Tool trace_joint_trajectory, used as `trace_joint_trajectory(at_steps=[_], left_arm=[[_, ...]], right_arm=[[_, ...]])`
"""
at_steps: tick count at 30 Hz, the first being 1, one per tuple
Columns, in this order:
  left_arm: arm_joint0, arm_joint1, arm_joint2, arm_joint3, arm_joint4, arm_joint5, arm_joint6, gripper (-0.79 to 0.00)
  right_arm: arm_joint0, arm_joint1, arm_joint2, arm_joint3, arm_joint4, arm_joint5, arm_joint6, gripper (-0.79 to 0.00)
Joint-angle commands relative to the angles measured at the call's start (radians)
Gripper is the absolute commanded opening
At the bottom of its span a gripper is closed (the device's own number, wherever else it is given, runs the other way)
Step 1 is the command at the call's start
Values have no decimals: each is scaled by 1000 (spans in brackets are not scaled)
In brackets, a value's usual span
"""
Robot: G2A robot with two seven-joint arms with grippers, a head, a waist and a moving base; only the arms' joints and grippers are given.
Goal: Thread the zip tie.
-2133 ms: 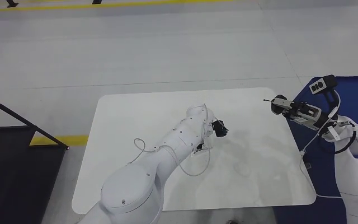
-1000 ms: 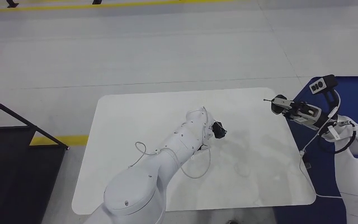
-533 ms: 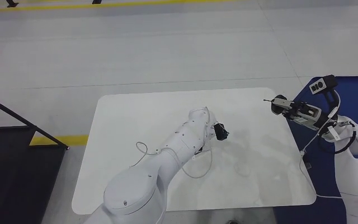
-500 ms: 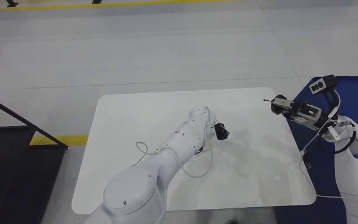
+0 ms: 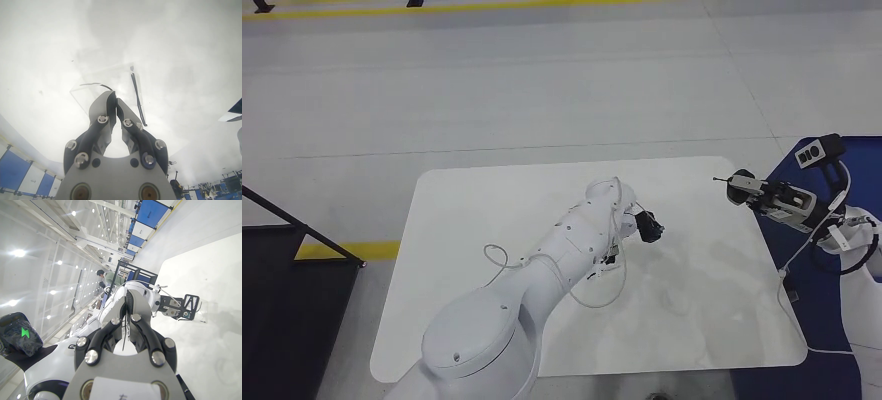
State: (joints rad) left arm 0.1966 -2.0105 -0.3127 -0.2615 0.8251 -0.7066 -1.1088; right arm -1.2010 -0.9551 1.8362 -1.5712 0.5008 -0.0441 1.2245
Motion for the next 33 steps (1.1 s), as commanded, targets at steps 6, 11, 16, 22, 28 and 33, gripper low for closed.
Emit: trace_joint_trajectory(at_steps=[6, 11, 16, 22, 28, 33], left_arm=[[-20, 14, -29, -3, -54, -10, 5, -785], [-25, 33, -57, -34, -100, -59, 57, -785], [-25, 33, -57, -34, -100, -59, 57, -785], [-6, 38, -73, -37, -160, -91, 86, -785], [-7, 85, -26, 33, -363, -248, 242, -785], [-1, 113, 24, 32, -448, -300, 294, -785]], right_arm=[[0, 0, 0, 0, 0, 0, 0, -785], [0, 0, 0, 0, 0, 0, 0, -785], [0, 0, 0, 0, 0, 0, 0, -785], [-8, 2, 20, -16, 24, -19, -6, -785], [39, 29, 125, 95, -14, -77, 71, -785], [68, 41, 144, 142, -42, -79, 102, -785]])
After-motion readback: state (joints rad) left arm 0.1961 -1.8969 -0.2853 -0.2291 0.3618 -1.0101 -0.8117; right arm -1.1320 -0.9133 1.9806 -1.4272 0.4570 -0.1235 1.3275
